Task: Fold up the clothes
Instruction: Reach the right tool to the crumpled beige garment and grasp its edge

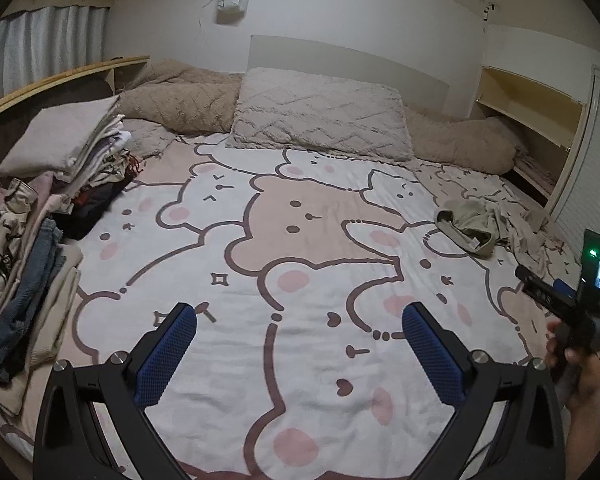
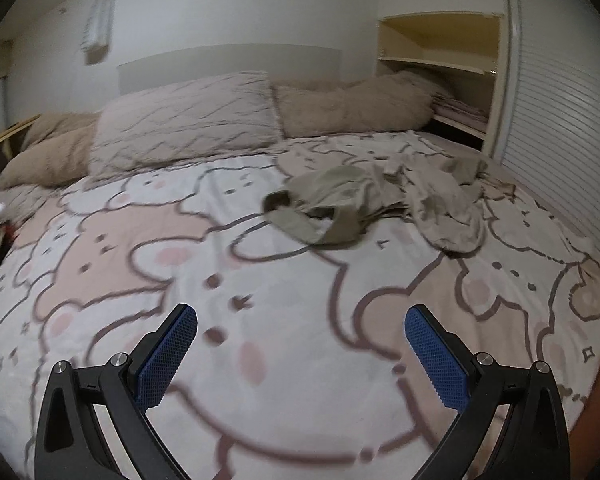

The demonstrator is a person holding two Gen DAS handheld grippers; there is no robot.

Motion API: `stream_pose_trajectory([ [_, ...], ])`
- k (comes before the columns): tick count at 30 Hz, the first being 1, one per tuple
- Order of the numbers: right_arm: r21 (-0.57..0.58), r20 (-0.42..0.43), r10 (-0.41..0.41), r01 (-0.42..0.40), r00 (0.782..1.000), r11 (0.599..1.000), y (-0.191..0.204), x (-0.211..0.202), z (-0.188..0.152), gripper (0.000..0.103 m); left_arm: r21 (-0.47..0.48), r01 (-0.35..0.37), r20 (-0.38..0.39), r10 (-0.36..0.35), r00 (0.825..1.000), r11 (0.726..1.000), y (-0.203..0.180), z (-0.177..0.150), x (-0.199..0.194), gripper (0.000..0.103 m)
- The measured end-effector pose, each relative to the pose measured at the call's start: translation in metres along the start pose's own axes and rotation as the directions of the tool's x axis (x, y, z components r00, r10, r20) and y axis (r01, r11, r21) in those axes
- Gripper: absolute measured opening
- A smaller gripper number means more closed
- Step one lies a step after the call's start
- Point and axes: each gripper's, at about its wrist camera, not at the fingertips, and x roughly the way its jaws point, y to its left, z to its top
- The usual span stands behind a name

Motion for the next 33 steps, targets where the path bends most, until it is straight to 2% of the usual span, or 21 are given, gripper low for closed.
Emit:
stream_pose_trajectory([
  [4, 0.045, -0.024, -0.031, 0.032, 0.999, 0.998, -0.02, 0.047, 0.016, 0.103, -0.02, 0.016, -0.017, -0.016, 1.0, 1.0, -0.002, -0.002, 0.015, 0.103],
  [11, 0.011, -0.064, -0.15, 0.151, 0.987, 0.989, -0.033, 0.125, 0.045, 0.102, -0.043, 0.027, -0.044, -0.029, 0.999, 0.999, 0.001, -0.006, 0.044, 0.103],
  [14, 0.055, -0.07, -0.223, 0.227, 0.972, 0.972, -0.055, 0.155, 0.061, 0.101, -0.033, 0.023, -0.057, -0.024, 0.998, 0.999, 0.0, -0.007, 0.056, 0.103],
  [17, 0.118, -0.113, -0.257, 0.27, 0.96, 0.956, -0.085, 0.183, 0.07, 0.089, -0.041, 0.043, -0.082, -0.047, 0.996, 0.998, 0.0, -0.007, 0.068, 0.103],
  [19, 0.152, -0.15, -0.274, 0.296, 0.95, 0.943, -0.105, 0.201, 0.075, 0.088, -0.054, 0.057, -0.094, -0.062, 0.994, 0.997, -0.001, -0.007, 0.076, 0.103],
  [20, 0.153, -0.169, -0.294, 0.32, 0.941, 0.935, -0.117, 0.212, 0.076, 0.084, -0.058, 0.062, -0.1, -0.067, 0.993, 0.996, -0.002, -0.008, 0.081, 0.103],
  [25, 0.112, -0.249, -0.358, 0.394, 0.9, 0.912, -0.149, 0.253, 0.077, 0.077, -0.06, 0.065, -0.135, -0.073, 0.988, 0.996, -0.01, -0.011, 0.101, 0.103],
  [26, 0.099, -0.282, -0.364, 0.404, 0.888, 0.909, -0.155, 0.264, 0.074, 0.071, -0.055, 0.064, -0.142, -0.072, 0.987, 0.996, -0.011, -0.012, 0.106, 0.103],
  [27, 0.084, -0.318, -0.37, 0.414, 0.873, 0.906, -0.162, 0.276, 0.072, 0.06, -0.047, 0.061, -0.149, -0.068, 0.987, 0.997, -0.013, -0.013, 0.109, 0.103],
  [28, 0.077, -0.355, -0.359, 0.41, 0.863, 0.909, -0.166, 0.285, 0.068, 0.059, -0.037, 0.057, -0.155, -0.062, 0.986, 0.998, -0.015, -0.014, 0.113, 0.103],
  [29, 0.095, -0.363, -0.331, 0.388, 0.871, 0.917, -0.171, 0.289, 0.066, 0.059, -0.029, 0.055, -0.16, -0.059, 0.985, 0.998, -0.017, -0.014, 0.115, 0.103],
  [31, 0.127, -0.353, -0.282, 0.344, 0.892, 0.93, -0.177, 0.289, 0.068, 0.041, -0.018, 0.061, -0.159, -0.063, 0.985, 0.998, -0.019, -0.014, 0.117, 0.103],
  [33, 0.166, -0.362, -0.23, 0.305, 0.903, 0.938, -0.182, 0.284, 0.074, 0.011, -0.01, 0.07, -0.153, -0.071, 0.986, 0.998, -0.02, -0.011, 0.118, 0.103],
])
